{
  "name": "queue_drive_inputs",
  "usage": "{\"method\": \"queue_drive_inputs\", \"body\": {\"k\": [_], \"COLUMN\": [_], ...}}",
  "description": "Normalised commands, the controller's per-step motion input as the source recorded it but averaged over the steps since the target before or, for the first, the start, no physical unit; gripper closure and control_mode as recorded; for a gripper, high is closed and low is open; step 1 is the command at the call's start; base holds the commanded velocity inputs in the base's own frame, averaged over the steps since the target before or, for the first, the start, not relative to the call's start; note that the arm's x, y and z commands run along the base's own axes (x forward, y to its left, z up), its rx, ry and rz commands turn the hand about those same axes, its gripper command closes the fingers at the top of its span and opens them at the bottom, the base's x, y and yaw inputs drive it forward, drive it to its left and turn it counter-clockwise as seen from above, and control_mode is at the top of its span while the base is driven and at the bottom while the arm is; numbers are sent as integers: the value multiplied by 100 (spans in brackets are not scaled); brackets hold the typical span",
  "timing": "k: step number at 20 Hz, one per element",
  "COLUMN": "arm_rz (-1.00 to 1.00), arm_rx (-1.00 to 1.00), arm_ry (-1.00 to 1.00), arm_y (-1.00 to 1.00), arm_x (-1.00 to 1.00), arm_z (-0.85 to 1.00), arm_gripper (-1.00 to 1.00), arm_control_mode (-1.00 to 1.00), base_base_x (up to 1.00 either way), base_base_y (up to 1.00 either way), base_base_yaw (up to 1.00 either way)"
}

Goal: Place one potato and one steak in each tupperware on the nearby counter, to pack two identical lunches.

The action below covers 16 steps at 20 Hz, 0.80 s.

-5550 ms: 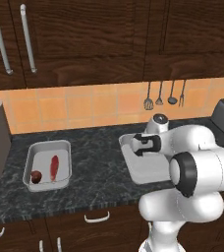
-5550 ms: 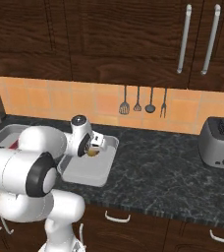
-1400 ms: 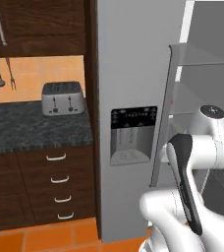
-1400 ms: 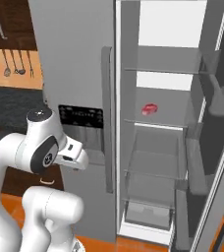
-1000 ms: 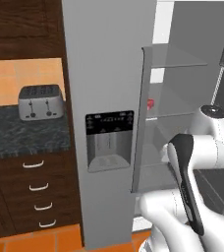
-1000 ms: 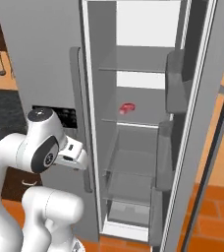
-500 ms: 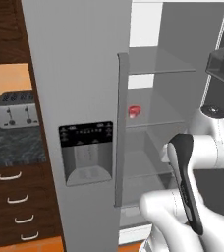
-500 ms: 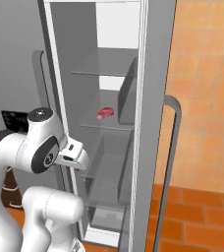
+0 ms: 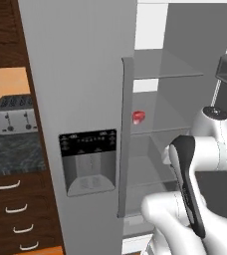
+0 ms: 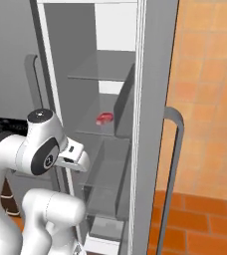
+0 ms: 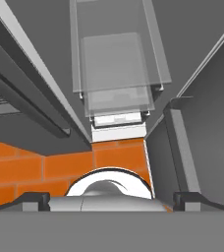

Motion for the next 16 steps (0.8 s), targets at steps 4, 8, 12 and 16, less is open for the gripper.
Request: {"method": "queue_drive_inputs", "body": {"k": [4,8,12,16], "arm_rz": [0,0,0,0], "arm_rx": [0,0,0,0], "arm_ry": [0,0,0,0], "arm_y": [0,0,0,0], "arm_x": [0,0,0,0], "arm_z": [0,0,0,0], "arm_gripper": [-100,-100,-100,-100], "arm_control_mode": [100,100,100,100], "base_base_x": [46,46,40,25], "base_base_y": [-17,-22,-25,-30], "base_base_yaw": [1,2,3,4]}}
